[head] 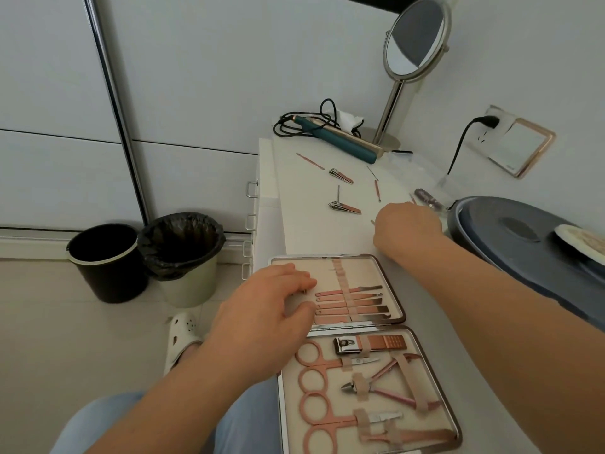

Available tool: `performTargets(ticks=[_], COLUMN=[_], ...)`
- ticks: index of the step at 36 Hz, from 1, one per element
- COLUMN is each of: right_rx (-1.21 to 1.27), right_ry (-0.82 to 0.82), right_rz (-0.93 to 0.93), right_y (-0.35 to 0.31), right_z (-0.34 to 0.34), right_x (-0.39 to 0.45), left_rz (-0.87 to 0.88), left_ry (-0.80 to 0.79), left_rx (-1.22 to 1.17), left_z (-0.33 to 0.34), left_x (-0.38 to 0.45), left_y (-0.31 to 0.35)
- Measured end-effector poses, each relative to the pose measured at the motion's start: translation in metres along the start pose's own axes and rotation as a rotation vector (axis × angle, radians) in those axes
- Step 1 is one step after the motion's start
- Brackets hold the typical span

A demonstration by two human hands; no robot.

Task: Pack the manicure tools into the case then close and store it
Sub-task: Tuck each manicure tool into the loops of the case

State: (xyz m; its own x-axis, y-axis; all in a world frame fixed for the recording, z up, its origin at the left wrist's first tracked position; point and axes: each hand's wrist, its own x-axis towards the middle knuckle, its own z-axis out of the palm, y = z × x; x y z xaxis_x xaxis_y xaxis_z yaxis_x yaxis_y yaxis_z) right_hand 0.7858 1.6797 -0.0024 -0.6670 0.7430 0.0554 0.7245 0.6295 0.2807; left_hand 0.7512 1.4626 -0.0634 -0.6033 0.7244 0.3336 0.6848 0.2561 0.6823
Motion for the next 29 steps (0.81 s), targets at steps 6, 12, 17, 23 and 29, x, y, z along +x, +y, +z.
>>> performTargets(ticks=[6,12,17,23,29], right_rx=[0.091,0.221,0.397,0.841,1.15], right_ry=[-0.061,-0.077,-0.024,-0.003,-0.208], right_rz=[-0.01,-0.019,-0.007,-0.192,-0.361], right_y=[0.007,0.013,0.012,0.016,0.019], right_z=[0.0,0.004,0.005,-0.008,-0.022], right_x=[0.002,0.004,-0.011,-0.062,-0.107], left_rz=[0.014,0.007,0.011,-0.077,-0.157], left_ry=[-0.002,-0.022,-0.031,-0.067,0.041], left_rx=[0.015,-0.007,0.007,-0.12,-0.295], left_z=[0.001,-0.001,-0.002,-0.01,-0.016], left_x=[0.0,-0.001,0.0,0.005,0.007], left_y=[0.001,0.004,0.006,0.014,0.031])
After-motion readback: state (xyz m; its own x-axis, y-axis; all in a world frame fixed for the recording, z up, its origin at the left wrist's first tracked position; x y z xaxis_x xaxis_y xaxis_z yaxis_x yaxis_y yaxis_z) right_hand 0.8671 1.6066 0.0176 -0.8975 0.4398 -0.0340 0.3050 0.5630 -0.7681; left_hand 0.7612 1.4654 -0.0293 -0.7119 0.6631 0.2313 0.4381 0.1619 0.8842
